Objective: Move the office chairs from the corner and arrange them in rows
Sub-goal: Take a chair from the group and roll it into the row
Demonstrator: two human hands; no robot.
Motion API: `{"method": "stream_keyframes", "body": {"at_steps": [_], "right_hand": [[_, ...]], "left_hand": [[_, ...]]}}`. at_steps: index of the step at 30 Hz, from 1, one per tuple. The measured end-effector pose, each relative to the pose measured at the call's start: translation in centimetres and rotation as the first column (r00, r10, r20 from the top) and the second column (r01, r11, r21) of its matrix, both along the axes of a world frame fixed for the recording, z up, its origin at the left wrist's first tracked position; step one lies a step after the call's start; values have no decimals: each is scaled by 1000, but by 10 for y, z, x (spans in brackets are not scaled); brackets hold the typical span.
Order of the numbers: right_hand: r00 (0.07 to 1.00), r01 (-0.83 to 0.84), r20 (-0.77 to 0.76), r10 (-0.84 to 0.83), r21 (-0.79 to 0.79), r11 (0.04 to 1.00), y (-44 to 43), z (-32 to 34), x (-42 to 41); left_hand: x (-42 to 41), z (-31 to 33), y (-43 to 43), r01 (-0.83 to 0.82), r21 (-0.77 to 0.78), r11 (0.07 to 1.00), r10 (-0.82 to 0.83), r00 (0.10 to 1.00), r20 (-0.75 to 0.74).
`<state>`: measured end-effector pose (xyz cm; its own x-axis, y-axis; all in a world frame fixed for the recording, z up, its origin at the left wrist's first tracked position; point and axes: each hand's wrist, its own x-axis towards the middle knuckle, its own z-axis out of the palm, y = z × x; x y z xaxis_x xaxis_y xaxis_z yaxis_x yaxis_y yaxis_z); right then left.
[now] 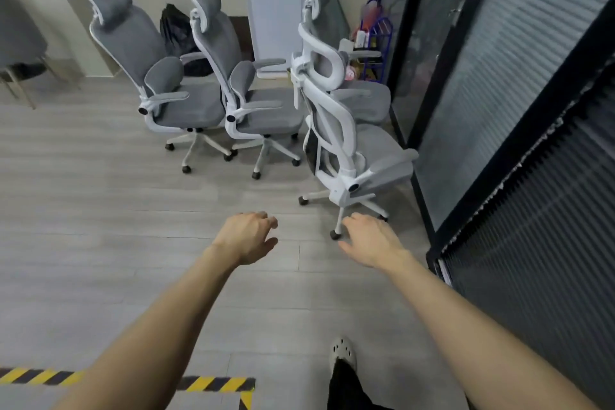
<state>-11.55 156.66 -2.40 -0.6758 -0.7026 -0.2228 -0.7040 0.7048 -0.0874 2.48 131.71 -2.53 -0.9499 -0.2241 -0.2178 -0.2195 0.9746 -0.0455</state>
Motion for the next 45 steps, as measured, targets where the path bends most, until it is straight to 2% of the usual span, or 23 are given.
{"method": "stream_keyframes", "body": {"at_steps": [7, 13, 18, 22, 27, 30, 35, 38, 45], "right_hand": [[990, -116, -88, 108, -90, 989, -108, 25, -159], [975, -141, -201, 98, -214, 966, -198, 29, -260], [972, -53, -234, -28, -334, 941, -283, 9, -333], [953, -12, -290, -81, -304, 953, -344, -3, -389], [933, 199, -259, -249, -204, 959, -394, -27, -440], [906, 231, -326, -270, -153, 961, -393, -47, -443], [904, 130, -375, -204, -212, 968, -359, -60, -430], [918, 47, -375, -129, -219, 975, -326, -61, -427], [905, -145, -420, 64, -164, 976, -216, -60, -426]], "left_hand": [[-133, 14, -82, -141, 44, 989, 142, 989, -26], [-215, 10, -150, -165, 34, 986, 165, 986, -4], [-302, 6, -223, -114, 32, 993, 115, 993, -37], [-361, 10, -275, -82, 42, 996, 83, 996, -42], [-408, 11, -321, -87, 50, 995, 91, 992, -84], [-424, 7, -335, -83, 51, 995, 86, 994, -67], [-440, 2, -333, -79, 32, 996, 80, 997, -10], [-456, 6, -317, -64, 62, 996, 67, 997, -48], [-486, 14, -251, 155, -132, 979, -178, 965, -191]]}}
